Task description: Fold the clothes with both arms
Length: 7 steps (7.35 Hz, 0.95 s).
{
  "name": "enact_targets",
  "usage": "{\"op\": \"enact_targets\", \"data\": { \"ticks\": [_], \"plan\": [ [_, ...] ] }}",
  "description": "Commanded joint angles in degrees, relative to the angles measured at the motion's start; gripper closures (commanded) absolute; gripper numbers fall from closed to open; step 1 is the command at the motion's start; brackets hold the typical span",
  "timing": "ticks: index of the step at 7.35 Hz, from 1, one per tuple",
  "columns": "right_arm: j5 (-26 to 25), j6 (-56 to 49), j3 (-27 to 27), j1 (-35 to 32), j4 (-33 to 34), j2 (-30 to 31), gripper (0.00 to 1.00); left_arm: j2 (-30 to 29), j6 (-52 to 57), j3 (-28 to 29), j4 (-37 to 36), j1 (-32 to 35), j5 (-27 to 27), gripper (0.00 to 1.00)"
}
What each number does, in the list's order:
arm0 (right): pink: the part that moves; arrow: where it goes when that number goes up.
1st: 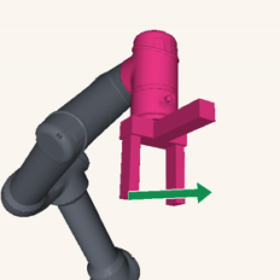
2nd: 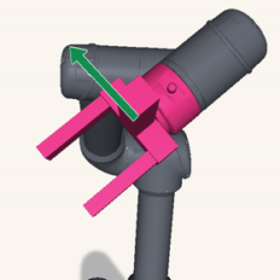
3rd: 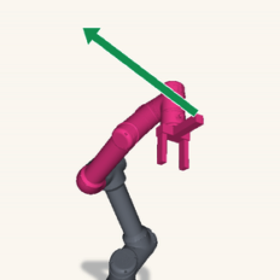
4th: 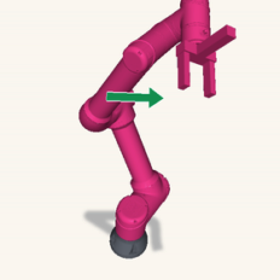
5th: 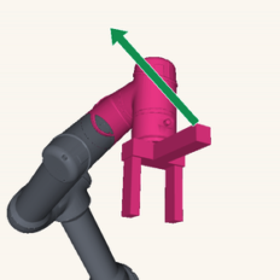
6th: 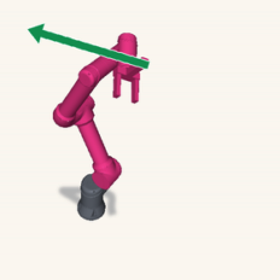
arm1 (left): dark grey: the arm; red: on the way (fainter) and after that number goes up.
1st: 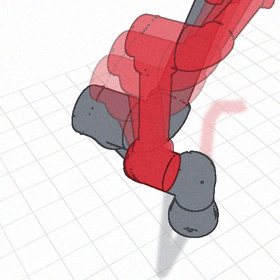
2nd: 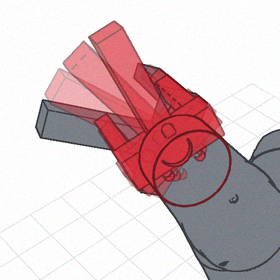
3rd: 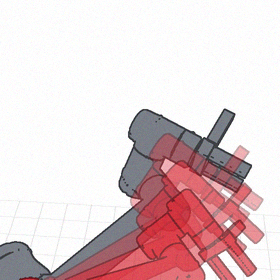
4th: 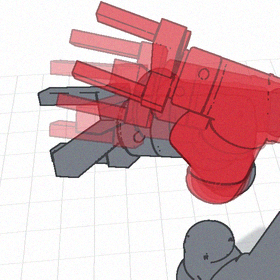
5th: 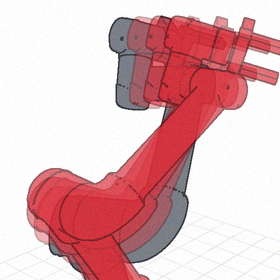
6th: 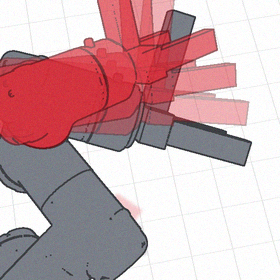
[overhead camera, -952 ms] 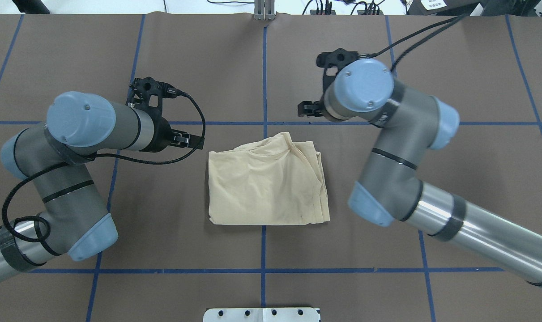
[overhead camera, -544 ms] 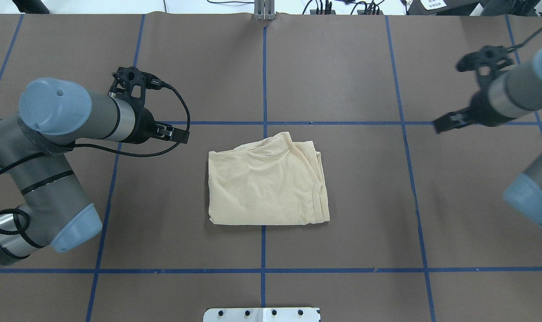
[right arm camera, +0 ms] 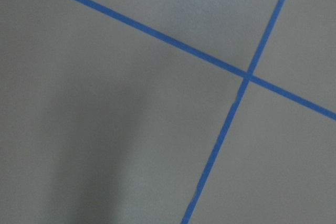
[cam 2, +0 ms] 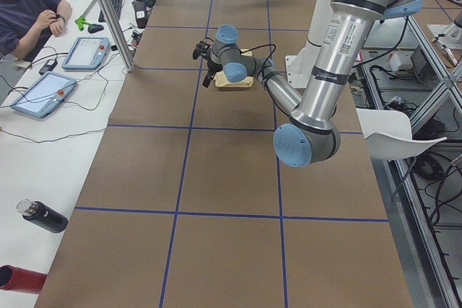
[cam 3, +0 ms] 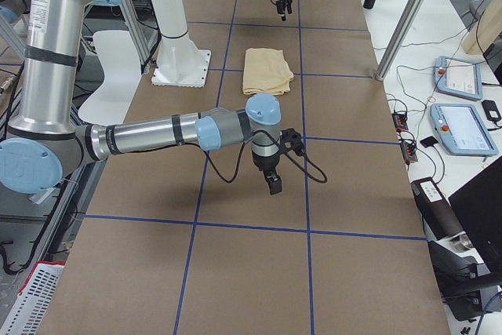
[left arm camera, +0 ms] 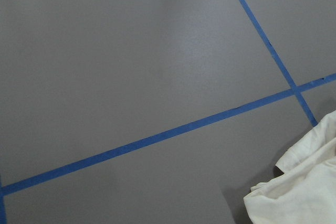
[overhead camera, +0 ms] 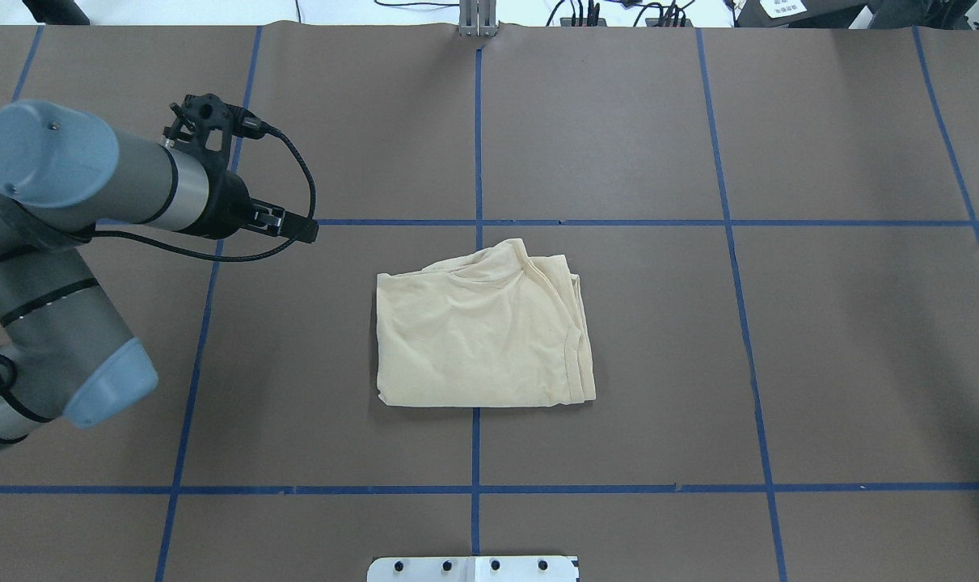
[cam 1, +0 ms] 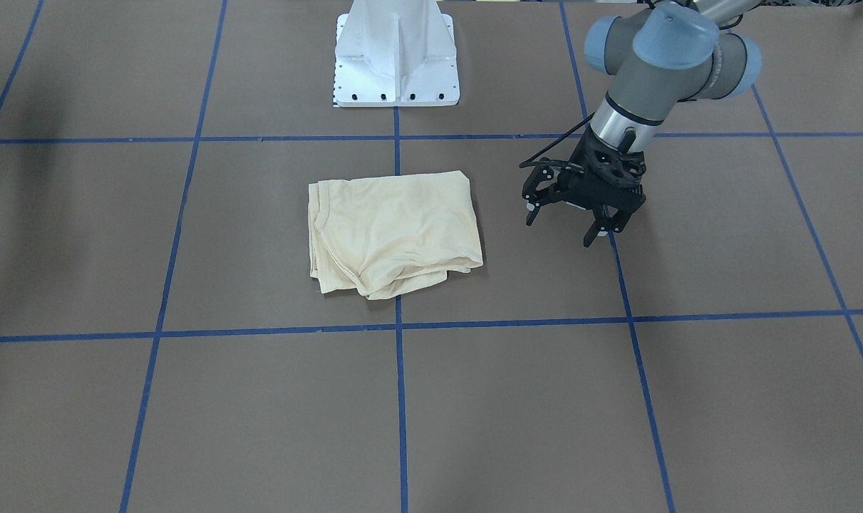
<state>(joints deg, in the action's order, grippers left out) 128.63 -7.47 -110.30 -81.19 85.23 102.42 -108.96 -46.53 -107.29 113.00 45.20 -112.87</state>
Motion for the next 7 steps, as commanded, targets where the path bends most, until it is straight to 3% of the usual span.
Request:
{"op": "enact_targets", "data": {
  "ticks": [1, 2, 3, 4, 5, 6, 7],
  "plan": [
    [1.3, 4.5, 2.2, -1.2, -1.0, 0.9, 0.0, 10.3, 14.9, -2.4, -0.7, 14.0, -14.5, 0.0],
    [1.6, 4.9, 2.5, -1.3, -3.8, 1.6, 0.0, 16.7, 27.7, -1.8, -0.9, 21.7, -17.0, 0.0],
    [1.7, 4.8, 2.5, -1.3, -4.3, 2.5, 0.0, 20.8, 33.4, -1.5, -5.1, 27.7, -17.2, 0.0],
    [1.7, 4.8, 2.5, -2.1, -4.4, 3.4, 0.0, 21.0, 33.9, -0.6, -13.7, 33.0, -17.1, 0.0],
    [1.8, 5.0, 2.5, -4.0, -4.4, 4.0, 0.0, 21.2, 36.5, 0.1, -17.2, 39.4, -17.3, 0.0],
    [2.0, 5.1, 2.5, -4.2, -4.4, 4.5, 0.0, 25.1, 47.2, 0.1, -17.2, 45.4, -17.1, 0.0],
    [2.7, 5.1, 2.7, -4.2, -4.4, 4.5, 0.0, 25.9, 53.9, 0.5, -20.2, 47.7, -17.0, 0.0]
  ]
}}
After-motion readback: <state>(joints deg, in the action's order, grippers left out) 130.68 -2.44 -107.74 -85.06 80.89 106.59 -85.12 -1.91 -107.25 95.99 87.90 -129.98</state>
